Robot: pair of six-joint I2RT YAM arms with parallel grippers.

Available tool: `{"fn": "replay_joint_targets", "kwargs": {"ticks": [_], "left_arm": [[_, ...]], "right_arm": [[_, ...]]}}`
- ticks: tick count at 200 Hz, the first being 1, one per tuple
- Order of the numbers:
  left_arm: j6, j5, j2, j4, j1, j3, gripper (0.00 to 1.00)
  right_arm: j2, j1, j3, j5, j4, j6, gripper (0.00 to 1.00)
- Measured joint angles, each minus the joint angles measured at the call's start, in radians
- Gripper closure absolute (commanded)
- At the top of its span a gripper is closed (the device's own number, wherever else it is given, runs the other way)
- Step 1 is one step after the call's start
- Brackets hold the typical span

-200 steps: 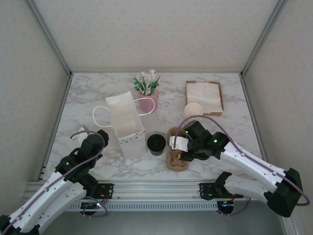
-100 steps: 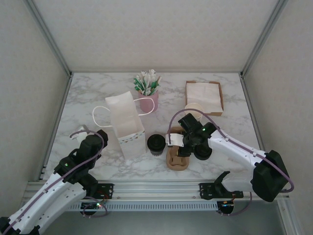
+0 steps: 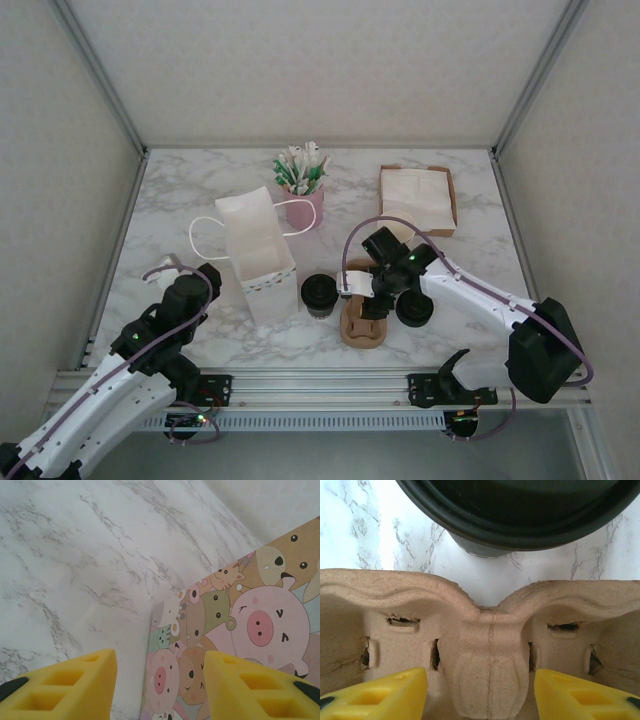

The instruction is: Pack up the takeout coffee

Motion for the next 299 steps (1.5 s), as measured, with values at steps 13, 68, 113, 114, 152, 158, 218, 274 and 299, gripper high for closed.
{"fn": "replay_joint_targets", "kwargs": {"ticks": [13,68,113,114,152,158,218,274,299], "left_arm": [[0.000,0.000,0.000,0.000,0.000,0.000,0.51],[0.000,0.000,0.000,0.000,0.000,0.000,0.51],[0.000,0.000,0.000,0.000,0.000,0.000,0.51],[0.000,0.000,0.000,0.000,0.000,0.000,0.51],[0.000,0.000,0.000,0.000,0.000,0.000,0.51],[0.000,0.000,0.000,0.000,0.000,0.000,0.51],[0.000,0.000,0.000,0.000,0.000,0.000,0.51],[-0.001,0.000,0.002,0.000,0.000,0.000,0.51],[-0.001,0.000,0.002,0.000,0.000,0.000,0.51]], "right_arm": [[0.006,0.000,0.004,0.000,-0.008,0.000,0.41],[0.035,-0.001,0.018,0.000,-0.019,-0.001,0.50],[0.035,-0.002,0.027,0.000,-0.026,-0.004,0.53],[0.035,-0.002,0.027,0.000,-0.026,-0.005,0.53],[0.033,-0.002,0.032,0.000,-0.044,-0.009,0.55],[0.029,-0.002,0.032,0.000,-0.046,-0.009,0.55],[0.006,-0.002,0.061,0.000,-0.080,-0.015,0.58],[-0.008,-0.002,0.106,0.001,-0.123,-0.015,0.56],[-0.043,-0.002,0.132,0.003,-0.157,-0.014,0.56]]}}
